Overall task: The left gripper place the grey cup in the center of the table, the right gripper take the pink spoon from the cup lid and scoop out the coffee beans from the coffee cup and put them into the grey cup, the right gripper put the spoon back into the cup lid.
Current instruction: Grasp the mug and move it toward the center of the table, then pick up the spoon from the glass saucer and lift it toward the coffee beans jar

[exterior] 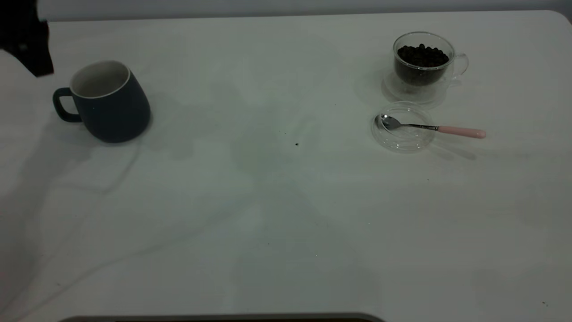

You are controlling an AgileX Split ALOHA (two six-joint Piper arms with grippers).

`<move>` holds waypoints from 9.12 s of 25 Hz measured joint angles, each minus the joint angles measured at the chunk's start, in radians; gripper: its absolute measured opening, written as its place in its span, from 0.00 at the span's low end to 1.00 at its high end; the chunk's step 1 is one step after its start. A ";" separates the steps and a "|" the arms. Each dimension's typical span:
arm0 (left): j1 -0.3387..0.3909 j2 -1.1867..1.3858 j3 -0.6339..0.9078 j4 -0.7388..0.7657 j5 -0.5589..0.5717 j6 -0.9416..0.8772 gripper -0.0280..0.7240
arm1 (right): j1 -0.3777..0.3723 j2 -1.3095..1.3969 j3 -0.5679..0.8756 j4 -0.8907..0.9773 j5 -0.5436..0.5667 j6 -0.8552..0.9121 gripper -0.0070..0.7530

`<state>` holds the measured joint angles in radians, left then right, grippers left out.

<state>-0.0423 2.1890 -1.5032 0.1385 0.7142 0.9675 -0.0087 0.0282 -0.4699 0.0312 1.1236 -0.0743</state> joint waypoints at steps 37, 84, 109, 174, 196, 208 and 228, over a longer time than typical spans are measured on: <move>-0.441 0.177 -0.010 0.087 -0.419 -0.104 0.79 | 0.000 0.000 0.000 0.001 0.000 0.000 0.60; -0.473 -1.784 0.771 0.033 0.456 -1.018 0.79 | 0.000 0.000 0.000 0.001 0.000 0.000 0.60; -0.444 -2.093 1.016 -0.096 0.425 -1.021 0.79 | 0.000 0.000 0.000 0.001 0.000 0.000 0.60; 0.068 -2.207 1.017 -0.098 0.423 -1.009 0.79 | 0.000 0.043 -0.018 0.007 -0.069 0.143 0.68; 0.068 -2.207 1.017 -0.098 0.423 -1.009 0.79 | -0.013 1.416 -0.363 0.485 -0.529 -0.161 0.86; 0.068 -2.207 1.017 -0.098 0.423 -1.010 0.79 | -0.215 1.821 -0.316 1.309 -0.488 -0.958 0.85; 0.068 -2.207 1.017 -0.098 0.423 -1.010 0.79 | -0.227 2.285 -0.316 1.770 -0.382 -1.342 0.83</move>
<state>0.0261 -0.0179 -0.4867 0.0409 1.1371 -0.0427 -0.2361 2.3133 -0.7860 1.8011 0.7416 -1.4161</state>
